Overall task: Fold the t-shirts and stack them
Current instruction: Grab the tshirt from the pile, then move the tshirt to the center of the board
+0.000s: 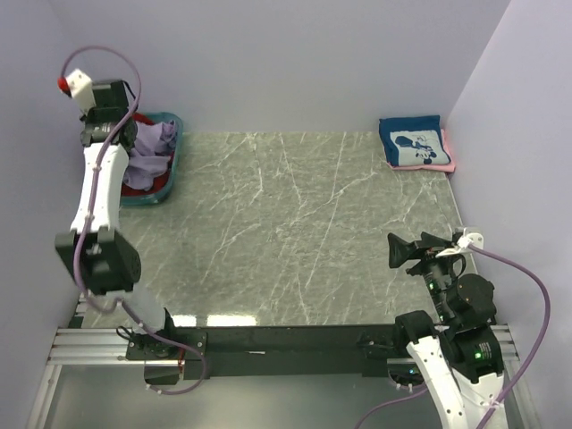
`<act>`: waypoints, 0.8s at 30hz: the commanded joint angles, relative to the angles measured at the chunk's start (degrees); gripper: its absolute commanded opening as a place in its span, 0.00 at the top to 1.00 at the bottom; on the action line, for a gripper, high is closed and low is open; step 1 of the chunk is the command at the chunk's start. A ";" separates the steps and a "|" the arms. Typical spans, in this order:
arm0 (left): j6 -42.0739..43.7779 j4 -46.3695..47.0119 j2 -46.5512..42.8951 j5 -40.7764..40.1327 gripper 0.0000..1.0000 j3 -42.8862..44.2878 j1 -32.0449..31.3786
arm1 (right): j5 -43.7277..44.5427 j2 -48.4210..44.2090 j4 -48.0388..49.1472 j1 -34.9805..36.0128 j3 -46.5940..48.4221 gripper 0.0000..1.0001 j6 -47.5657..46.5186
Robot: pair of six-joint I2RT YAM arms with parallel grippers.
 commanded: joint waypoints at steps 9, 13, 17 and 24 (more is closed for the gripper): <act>6.00 9.22 -16.29 23.86 0.97 14.10 -17.52 | -0.70 2.72 -1.23 0.45 5.99 0.06 2.23; 1.86 10.36 -15.33 37.92 0.97 18.93 -23.69 | -0.70 2.46 -1.06 0.45 6.08 0.04 4.51; -0.08 13.87 -13.14 52.50 0.96 22.97 -32.02 | -1.40 2.20 -0.88 0.54 6.51 0.04 4.87; 4.55 14.68 -17.60 60.38 0.95 12.64 -33.89 | -0.44 2.11 -1.85 0.45 7.22 0.03 3.99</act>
